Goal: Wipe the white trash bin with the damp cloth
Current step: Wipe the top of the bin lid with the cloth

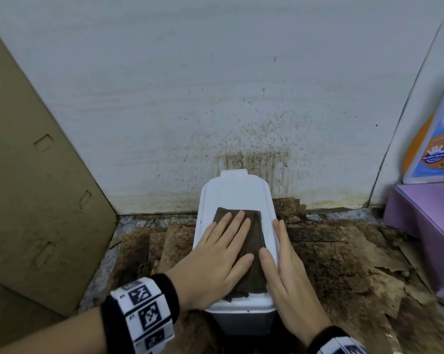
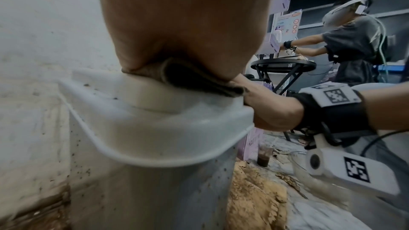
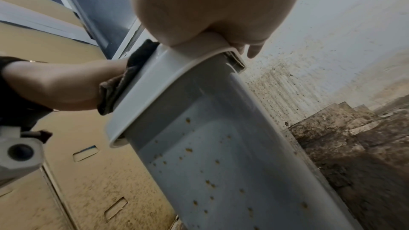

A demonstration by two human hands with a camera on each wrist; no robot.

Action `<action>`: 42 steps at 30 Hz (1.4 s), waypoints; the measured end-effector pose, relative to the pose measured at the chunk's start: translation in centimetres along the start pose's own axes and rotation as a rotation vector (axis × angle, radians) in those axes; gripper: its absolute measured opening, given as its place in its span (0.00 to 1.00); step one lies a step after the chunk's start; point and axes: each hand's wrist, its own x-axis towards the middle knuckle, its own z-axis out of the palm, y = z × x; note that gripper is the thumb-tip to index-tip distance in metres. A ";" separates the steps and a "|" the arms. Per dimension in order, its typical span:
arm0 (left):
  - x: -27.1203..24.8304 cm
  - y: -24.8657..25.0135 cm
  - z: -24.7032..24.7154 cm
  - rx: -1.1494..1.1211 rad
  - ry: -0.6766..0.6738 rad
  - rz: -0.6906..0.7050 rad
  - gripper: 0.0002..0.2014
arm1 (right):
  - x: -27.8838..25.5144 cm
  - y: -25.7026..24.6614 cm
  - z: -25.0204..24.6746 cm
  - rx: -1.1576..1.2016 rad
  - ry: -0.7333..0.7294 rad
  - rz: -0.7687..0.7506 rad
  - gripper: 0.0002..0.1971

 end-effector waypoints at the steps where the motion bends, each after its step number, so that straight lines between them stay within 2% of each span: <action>1: 0.4 -0.3 -0.2 -0.013 -0.004 -0.002 0.33 | 0.1 0.1 0.0 -0.002 0.001 -0.002 0.36; 6: 3.6 -3.5 -1.9 -0.070 -0.053 -0.040 0.33 | 0.3 0.1 0.0 -0.001 -0.018 -0.007 0.36; 10: 7.4 -6.6 -3.0 0.017 -0.091 -0.059 0.36 | 0.4 0.0 0.0 0.024 -0.032 0.011 0.37; 14: 10.3 -8.2 -5.3 -0.086 -0.097 -0.136 0.34 | 0.4 -0.1 -0.1 0.034 -0.041 0.023 0.37; 18: 11.4 -9.1 -6.8 -0.161 -0.120 -0.154 0.36 | 0.2 -0.1 -0.1 0.033 -0.034 0.016 0.37; 23: 11.0 -9.5 -5.2 -0.214 -0.022 -0.125 0.35 | 0.3 -0.2 -0.2 0.024 -0.032 0.021 0.38; 30: 10.1 -9.1 -3.8 -0.298 0.035 -0.145 0.35 | 0.3 0.0 -0.2 0.032 -0.024 0.019 0.40; 42: 4.1 -5.4 -1.8 -0.536 0.133 -0.185 0.41 | 0.0 -0.3 0.0 0.061 -0.023 0.022 0.39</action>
